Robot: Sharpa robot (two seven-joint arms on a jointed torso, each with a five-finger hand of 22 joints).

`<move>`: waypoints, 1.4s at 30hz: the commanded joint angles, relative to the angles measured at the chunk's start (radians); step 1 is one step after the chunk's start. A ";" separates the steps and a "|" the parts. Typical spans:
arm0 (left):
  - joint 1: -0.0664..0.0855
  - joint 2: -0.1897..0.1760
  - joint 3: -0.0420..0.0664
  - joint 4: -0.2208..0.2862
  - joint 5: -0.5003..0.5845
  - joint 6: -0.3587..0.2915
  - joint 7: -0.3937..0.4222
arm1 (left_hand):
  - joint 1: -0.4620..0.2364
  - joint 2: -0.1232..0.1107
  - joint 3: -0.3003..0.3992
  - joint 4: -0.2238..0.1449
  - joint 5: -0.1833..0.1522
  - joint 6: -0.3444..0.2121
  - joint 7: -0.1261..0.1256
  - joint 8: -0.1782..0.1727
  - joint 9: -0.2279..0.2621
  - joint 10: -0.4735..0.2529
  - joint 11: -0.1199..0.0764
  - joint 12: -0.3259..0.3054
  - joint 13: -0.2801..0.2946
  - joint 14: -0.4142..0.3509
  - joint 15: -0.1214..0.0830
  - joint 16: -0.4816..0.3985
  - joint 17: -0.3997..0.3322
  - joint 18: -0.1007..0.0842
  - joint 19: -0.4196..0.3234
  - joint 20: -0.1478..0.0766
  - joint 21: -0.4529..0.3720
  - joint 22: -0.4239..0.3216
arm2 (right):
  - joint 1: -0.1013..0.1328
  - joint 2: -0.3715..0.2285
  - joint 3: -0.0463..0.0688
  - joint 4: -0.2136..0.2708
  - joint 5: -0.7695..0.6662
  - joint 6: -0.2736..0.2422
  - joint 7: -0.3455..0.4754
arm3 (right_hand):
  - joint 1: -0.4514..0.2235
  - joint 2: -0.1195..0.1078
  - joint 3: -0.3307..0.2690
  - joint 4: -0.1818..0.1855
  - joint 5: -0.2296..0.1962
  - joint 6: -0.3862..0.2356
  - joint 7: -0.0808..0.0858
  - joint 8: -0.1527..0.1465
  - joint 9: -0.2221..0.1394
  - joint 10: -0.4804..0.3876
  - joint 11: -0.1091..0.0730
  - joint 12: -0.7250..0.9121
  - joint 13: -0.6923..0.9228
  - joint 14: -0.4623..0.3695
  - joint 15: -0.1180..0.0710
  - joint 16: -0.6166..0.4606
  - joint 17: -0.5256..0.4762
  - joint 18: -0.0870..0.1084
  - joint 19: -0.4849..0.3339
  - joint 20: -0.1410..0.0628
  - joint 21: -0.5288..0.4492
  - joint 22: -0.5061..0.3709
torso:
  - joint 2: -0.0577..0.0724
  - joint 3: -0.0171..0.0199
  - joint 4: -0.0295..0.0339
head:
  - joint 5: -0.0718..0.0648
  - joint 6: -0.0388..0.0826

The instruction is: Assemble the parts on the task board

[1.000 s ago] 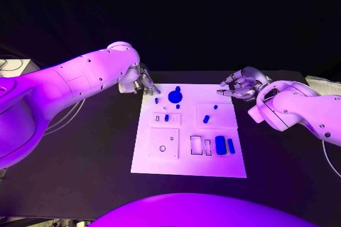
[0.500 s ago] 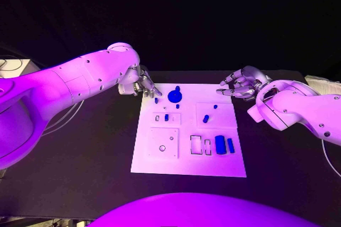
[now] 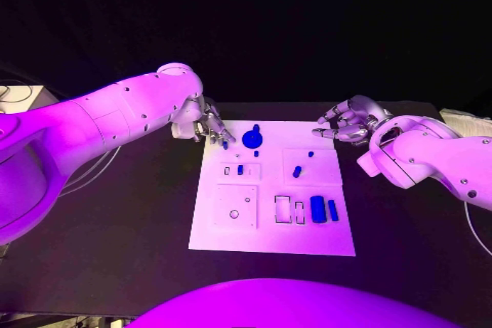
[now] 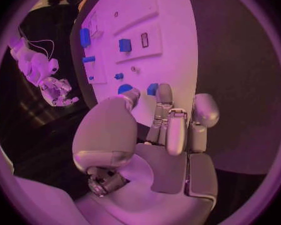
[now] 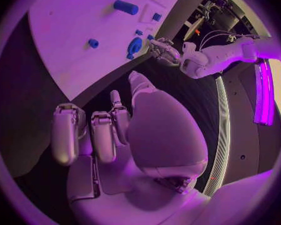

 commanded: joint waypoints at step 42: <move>-0.006 -0.015 -0.002 0.027 0.069 -0.038 0.005 | 0.030 0.017 0.516 -0.286 0.007 0.026 -0.021 0.076 0.130 0.070 -0.024 -0.016 -0.047 0.079 -0.028 0.028 0.201 -0.009 0.030 -0.020 0.036 0.047 | 0.000 0.002 0.000 -0.002 -0.011 0.005 0.007 | -0.008 0.002 0.007 -0.002 0.012 -0.005 -0.001 0.005 -0.001 -0.006 0.001 -0.002 0.086 0.084 0.000 -0.006 0.187 0.009 0.019 0.004 -0.004 0.150 | 0.000 0.0001 -0.0004 | -0.008 0.000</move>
